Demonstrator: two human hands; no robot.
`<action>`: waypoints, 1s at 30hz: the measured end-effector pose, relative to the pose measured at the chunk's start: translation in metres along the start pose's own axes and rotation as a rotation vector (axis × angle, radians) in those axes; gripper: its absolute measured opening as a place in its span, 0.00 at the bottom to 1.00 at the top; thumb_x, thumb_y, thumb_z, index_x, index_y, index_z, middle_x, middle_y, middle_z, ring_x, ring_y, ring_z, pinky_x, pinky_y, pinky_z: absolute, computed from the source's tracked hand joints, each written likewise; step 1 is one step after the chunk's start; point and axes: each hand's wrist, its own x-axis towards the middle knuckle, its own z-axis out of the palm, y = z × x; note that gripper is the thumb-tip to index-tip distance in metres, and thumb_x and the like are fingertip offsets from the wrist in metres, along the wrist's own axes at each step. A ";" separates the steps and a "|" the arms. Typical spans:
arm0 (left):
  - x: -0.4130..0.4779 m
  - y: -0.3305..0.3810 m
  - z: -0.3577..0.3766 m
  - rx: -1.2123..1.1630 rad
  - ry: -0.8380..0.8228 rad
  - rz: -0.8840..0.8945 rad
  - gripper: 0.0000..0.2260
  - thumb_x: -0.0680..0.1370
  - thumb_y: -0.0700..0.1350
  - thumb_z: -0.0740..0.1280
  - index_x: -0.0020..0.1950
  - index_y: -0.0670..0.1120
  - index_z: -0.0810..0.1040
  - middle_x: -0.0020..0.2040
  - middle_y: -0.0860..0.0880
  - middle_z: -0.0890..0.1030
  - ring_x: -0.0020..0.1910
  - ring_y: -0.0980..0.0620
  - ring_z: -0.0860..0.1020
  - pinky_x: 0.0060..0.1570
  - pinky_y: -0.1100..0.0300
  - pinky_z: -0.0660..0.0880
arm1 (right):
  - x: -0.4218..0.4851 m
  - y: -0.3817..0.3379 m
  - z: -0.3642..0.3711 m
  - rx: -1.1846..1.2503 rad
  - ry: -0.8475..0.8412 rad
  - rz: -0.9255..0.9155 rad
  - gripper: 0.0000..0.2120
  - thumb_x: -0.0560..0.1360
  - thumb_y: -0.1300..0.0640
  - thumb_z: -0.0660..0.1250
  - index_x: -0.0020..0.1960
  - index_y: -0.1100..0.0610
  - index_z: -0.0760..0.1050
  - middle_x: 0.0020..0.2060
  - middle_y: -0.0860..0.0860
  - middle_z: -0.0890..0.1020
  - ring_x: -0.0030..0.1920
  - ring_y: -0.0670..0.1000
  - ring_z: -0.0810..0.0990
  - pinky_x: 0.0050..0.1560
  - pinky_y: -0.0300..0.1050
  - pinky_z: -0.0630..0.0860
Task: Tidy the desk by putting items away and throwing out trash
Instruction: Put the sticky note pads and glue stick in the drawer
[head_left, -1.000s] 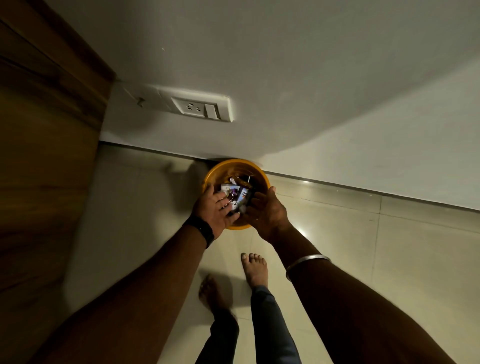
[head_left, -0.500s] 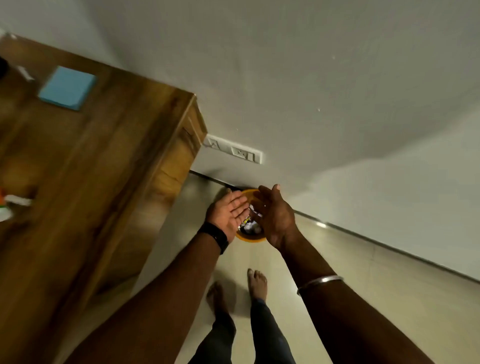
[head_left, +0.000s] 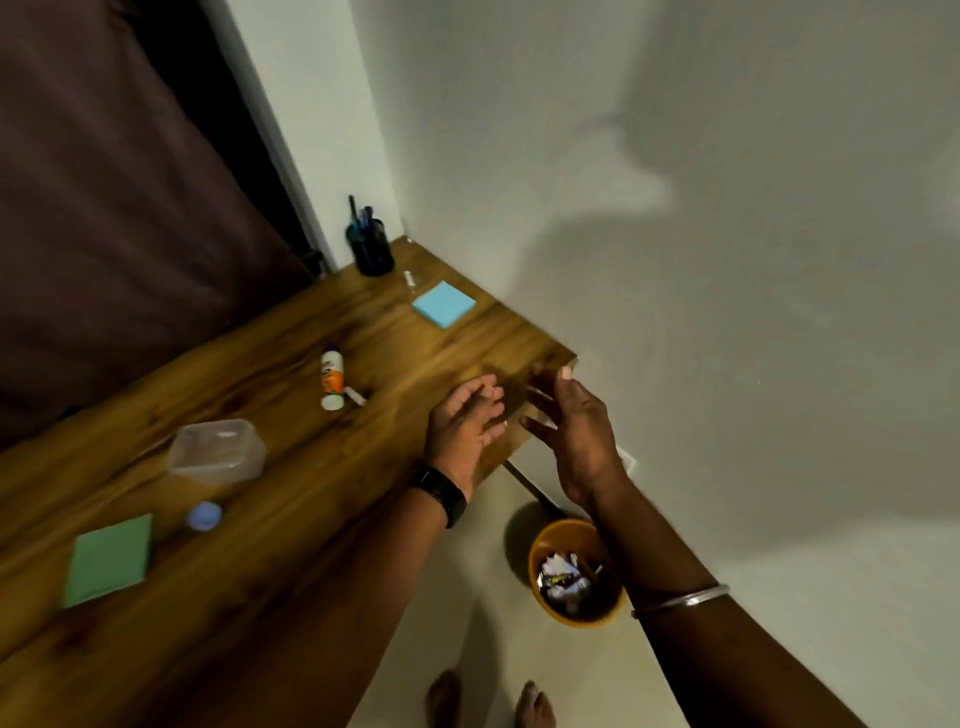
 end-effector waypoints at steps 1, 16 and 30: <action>-0.004 0.011 -0.011 0.015 0.024 0.032 0.14 0.82 0.46 0.65 0.67 0.45 0.77 0.63 0.45 0.81 0.62 0.49 0.80 0.62 0.50 0.77 | 0.001 -0.007 0.014 -0.017 -0.035 -0.016 0.21 0.85 0.43 0.58 0.68 0.54 0.79 0.60 0.49 0.86 0.62 0.51 0.83 0.61 0.53 0.82; -0.029 0.085 -0.180 0.256 0.363 0.288 0.20 0.81 0.42 0.66 0.73 0.47 0.70 0.69 0.50 0.74 0.64 0.54 0.75 0.54 0.66 0.75 | 0.007 -0.008 0.209 -0.395 -0.466 -0.253 0.10 0.85 0.50 0.63 0.60 0.48 0.83 0.50 0.39 0.86 0.51 0.33 0.82 0.56 0.36 0.78; 0.029 0.071 -0.205 0.404 0.279 0.220 0.22 0.79 0.40 0.69 0.73 0.50 0.72 0.69 0.50 0.75 0.63 0.56 0.76 0.56 0.68 0.74 | 0.075 0.048 0.215 -0.812 -0.416 -0.377 0.21 0.76 0.51 0.69 0.68 0.46 0.79 0.71 0.51 0.78 0.73 0.50 0.74 0.74 0.53 0.72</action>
